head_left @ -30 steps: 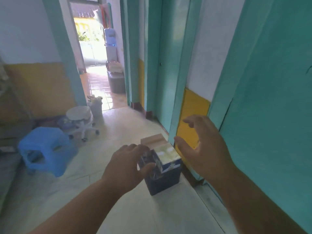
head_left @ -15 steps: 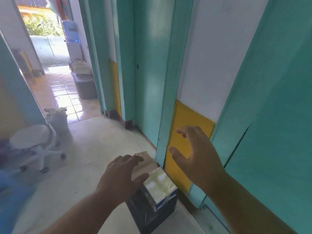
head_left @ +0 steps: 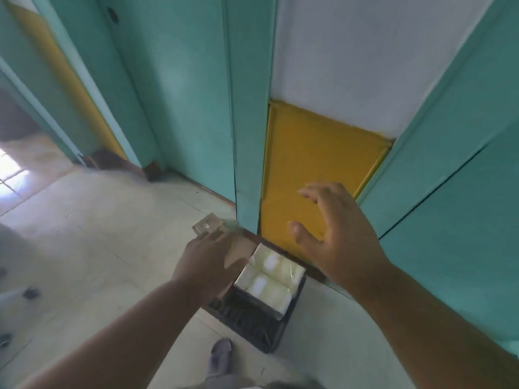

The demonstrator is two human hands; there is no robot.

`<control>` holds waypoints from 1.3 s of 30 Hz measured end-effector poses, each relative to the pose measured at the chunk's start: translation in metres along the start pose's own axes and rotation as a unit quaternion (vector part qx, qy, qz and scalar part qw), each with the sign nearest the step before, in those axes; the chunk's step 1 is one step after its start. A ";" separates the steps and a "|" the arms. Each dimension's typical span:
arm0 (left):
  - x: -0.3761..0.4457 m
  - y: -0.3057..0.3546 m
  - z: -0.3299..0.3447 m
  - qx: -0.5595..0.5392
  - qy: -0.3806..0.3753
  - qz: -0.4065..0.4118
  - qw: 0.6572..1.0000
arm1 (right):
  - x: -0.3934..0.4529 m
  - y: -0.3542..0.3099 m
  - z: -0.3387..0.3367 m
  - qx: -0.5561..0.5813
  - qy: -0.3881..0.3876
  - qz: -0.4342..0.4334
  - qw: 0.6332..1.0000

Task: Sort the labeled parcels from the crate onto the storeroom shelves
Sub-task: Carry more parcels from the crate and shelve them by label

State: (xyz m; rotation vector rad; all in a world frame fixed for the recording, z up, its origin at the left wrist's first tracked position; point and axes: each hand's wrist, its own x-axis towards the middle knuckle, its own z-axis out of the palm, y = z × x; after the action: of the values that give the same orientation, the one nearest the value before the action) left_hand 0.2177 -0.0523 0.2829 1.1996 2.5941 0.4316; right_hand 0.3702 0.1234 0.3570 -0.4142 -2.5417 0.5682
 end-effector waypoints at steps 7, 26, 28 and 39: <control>0.078 -0.064 0.122 0.032 -0.139 0.010 0.990 | -0.016 0.072 0.115 -0.016 -0.085 0.151 0.985; 0.139 -0.158 0.405 -0.079 -0.247 -0.191 0.947 | -0.160 0.262 0.399 -0.056 -0.312 0.469 0.824; 0.142 -0.152 0.408 -0.069 -0.258 -0.192 0.944 | -0.163 0.266 0.405 -0.002 -0.278 0.519 0.808; 0.142 -0.086 0.228 -0.429 -0.221 -0.248 0.840 | -0.108 0.181 0.239 0.099 -0.100 0.520 0.843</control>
State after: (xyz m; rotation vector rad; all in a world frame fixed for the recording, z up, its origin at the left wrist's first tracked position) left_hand 0.1466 0.0408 0.0262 0.2496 1.8234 0.9220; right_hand 0.3656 0.1635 0.0415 -1.7562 -2.2020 1.2797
